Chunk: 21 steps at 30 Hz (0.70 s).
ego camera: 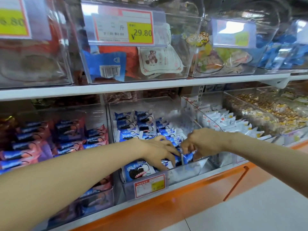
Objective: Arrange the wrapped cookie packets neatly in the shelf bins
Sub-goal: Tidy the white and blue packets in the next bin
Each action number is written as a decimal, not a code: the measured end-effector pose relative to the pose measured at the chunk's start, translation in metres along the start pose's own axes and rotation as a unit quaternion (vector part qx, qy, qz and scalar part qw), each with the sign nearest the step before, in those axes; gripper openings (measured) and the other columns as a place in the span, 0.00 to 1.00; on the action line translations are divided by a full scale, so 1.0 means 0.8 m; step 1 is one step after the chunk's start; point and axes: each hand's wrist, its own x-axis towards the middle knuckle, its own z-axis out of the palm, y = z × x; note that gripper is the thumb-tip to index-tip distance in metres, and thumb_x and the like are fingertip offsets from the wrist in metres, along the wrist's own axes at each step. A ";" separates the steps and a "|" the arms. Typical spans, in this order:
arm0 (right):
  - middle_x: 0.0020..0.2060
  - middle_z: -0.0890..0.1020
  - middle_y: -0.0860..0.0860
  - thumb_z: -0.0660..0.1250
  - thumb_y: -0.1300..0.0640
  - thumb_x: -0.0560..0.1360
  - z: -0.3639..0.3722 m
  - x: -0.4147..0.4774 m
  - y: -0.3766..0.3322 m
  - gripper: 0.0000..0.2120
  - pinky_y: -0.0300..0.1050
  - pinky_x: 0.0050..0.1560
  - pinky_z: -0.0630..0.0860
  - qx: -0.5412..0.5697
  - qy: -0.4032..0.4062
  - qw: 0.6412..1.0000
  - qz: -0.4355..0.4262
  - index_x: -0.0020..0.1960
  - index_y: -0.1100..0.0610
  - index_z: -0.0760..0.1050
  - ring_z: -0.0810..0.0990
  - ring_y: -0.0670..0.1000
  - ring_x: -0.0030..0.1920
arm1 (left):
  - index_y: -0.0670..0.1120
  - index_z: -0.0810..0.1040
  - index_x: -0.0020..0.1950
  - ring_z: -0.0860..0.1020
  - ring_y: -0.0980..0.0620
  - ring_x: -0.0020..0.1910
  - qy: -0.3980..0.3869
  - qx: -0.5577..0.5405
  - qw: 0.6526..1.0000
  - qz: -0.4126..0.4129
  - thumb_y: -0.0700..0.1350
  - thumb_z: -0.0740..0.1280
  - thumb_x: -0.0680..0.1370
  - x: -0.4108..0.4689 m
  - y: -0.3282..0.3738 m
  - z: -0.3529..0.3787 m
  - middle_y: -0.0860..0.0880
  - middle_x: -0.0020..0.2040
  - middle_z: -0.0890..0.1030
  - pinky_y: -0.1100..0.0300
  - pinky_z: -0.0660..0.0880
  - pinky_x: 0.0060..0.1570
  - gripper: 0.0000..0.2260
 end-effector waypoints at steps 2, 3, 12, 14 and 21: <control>0.53 0.81 0.48 0.69 0.57 0.72 0.002 0.009 -0.003 0.16 0.41 0.50 0.70 -0.007 -0.027 1.000 -0.001 0.60 0.49 0.76 0.76 0.50 0.55 | 0.52 0.71 0.65 0.60 0.50 0.67 0.037 -0.039 0.998 -0.019 0.53 0.66 0.76 0.001 0.001 0.002 0.52 0.68 0.68 0.55 0.53 0.64 0.19; 0.53 0.81 0.49 0.69 0.57 0.72 0.002 0.013 -0.004 0.16 0.41 0.51 0.70 0.001 -0.040 0.999 -0.003 0.60 0.50 0.77 0.76 0.50 0.55 | 0.50 0.71 0.64 0.63 0.50 0.64 0.058 -0.062 0.996 -0.034 0.53 0.68 0.74 0.000 0.002 0.003 0.51 0.65 0.70 0.56 0.56 0.62 0.20; 0.43 0.80 0.50 0.71 0.62 0.71 0.004 0.034 -0.012 0.12 0.39 0.44 0.68 0.054 -0.057 0.997 -0.011 0.54 0.56 0.78 0.74 0.49 0.43 | 0.46 0.73 0.59 0.69 0.50 0.58 0.088 -0.208 0.961 -0.157 0.54 0.68 0.75 -0.026 -0.014 -0.020 0.48 0.58 0.74 0.55 0.68 0.58 0.17; 0.46 0.81 0.50 0.66 0.62 0.73 0.012 0.033 -0.012 0.10 0.39 0.45 0.68 0.022 -0.051 0.998 -0.018 0.54 0.55 0.77 0.76 0.51 0.47 | 0.47 0.75 0.57 0.70 0.52 0.57 0.098 -0.188 0.961 -0.178 0.53 0.67 0.76 -0.045 -0.028 -0.025 0.50 0.57 0.74 0.57 0.68 0.56 0.14; 0.38 0.82 0.50 0.71 0.60 0.70 0.018 0.043 -0.005 0.06 0.39 0.40 0.72 0.056 -0.070 0.995 0.044 0.46 0.55 0.77 0.81 0.50 0.42 | 0.48 0.76 0.50 0.75 0.50 0.52 0.172 -0.158 0.926 -0.296 0.48 0.66 0.76 -0.117 -0.074 -0.030 0.49 0.54 0.77 0.55 0.71 0.55 0.05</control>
